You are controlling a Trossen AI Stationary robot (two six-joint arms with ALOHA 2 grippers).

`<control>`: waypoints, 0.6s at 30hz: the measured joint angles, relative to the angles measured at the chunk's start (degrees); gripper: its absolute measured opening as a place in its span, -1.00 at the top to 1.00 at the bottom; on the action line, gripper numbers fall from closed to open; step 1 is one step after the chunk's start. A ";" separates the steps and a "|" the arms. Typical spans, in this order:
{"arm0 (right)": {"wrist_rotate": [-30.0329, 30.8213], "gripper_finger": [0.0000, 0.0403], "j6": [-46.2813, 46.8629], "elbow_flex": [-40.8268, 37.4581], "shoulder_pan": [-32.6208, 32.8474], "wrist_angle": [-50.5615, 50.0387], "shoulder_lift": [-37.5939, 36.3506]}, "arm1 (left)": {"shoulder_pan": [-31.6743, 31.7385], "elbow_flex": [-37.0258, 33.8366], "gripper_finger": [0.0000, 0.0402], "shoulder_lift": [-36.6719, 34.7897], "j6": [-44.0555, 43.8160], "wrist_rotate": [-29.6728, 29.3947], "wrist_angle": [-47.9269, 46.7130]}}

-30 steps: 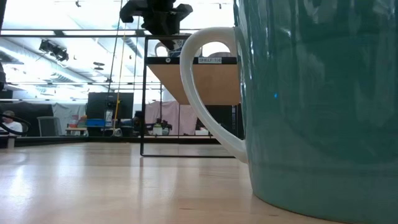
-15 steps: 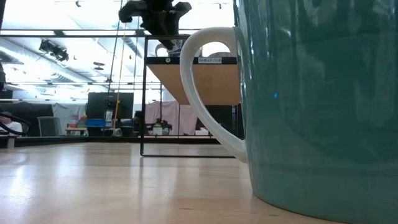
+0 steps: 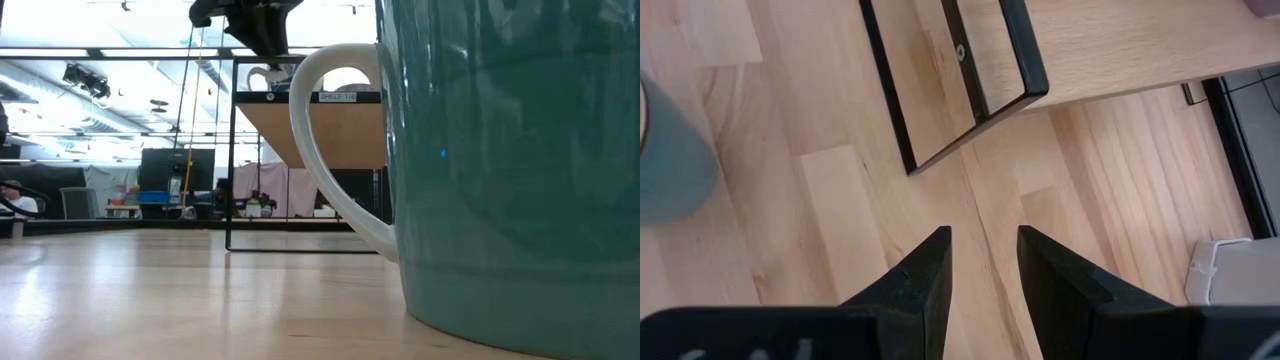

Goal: Place coffee mugs
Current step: Put the white and blue mug on the shelf

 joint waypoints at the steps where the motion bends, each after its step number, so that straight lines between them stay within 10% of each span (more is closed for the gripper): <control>1: 0.02 0.40 -0.11 0.00 0.00 0.01 0.00 | 0.17 0.00 0.40 0.18 0.00 0.32 0.11; 18: 0.04 0.40 -0.58 0.00 0.01 0.56 0.00 | 1.02 0.00 0.64 0.42 4.54 1.51 2.19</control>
